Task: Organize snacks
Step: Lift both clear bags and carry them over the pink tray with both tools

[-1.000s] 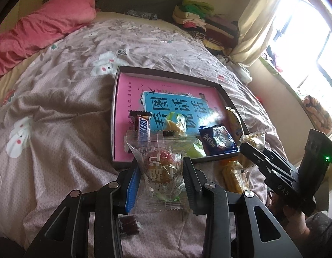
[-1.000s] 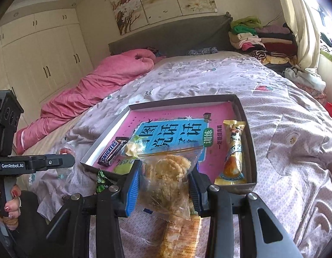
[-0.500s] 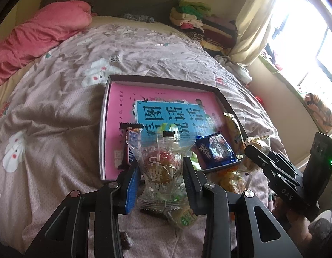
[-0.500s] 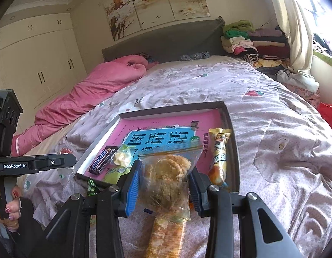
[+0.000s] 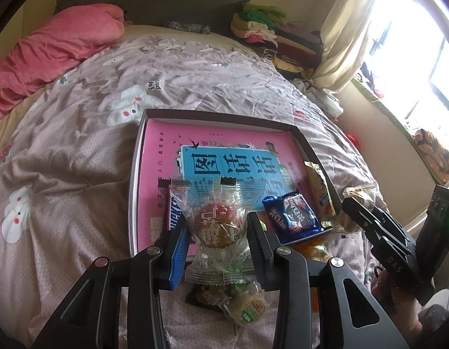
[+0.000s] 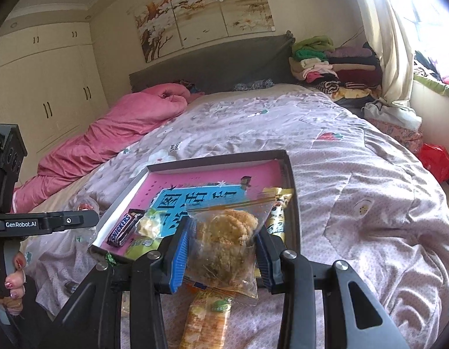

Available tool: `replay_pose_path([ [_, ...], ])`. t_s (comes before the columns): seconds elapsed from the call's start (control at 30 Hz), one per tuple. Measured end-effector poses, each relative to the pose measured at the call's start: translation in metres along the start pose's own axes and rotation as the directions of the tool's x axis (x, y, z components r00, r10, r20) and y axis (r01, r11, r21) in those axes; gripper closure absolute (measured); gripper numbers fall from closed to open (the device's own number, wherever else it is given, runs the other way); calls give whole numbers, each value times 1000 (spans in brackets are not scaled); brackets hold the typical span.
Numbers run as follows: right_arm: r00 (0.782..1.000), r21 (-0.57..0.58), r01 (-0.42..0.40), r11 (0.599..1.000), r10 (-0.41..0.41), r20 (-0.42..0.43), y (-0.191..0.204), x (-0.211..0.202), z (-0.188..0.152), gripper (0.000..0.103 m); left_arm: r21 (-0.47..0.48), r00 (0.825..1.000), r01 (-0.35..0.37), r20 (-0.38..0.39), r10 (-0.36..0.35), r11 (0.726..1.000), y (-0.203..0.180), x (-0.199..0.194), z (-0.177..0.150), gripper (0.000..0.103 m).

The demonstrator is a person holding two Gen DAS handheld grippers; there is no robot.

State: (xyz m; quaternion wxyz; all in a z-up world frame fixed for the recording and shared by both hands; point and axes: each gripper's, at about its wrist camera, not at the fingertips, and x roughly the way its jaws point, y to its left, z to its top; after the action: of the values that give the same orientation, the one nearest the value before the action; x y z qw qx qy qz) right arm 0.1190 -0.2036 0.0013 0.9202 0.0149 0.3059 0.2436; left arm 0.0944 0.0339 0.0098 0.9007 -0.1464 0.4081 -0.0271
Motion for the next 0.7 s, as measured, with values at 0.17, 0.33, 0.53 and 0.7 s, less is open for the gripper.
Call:
replay_pose_path([
  [0.17,1000,16,17,1000,-17,8,-7,1,2,62,19,1000,-24,9,24,1000,-2,6,3,64],
  [0.33,999,27,27,999,-28,19,-11,0,4,62,26,999,-32,11,32,999,-3,9,4,64],
  [0.53,999,42,35,999,-35,15,-15,3,4,62,27,999,-35,8,35,999,-3,18,8,64],
  [0.7,999,47,44,998,-45,20,-17,3,4,62,28,999,-34,2,34,999,-2,24,10,64],
])
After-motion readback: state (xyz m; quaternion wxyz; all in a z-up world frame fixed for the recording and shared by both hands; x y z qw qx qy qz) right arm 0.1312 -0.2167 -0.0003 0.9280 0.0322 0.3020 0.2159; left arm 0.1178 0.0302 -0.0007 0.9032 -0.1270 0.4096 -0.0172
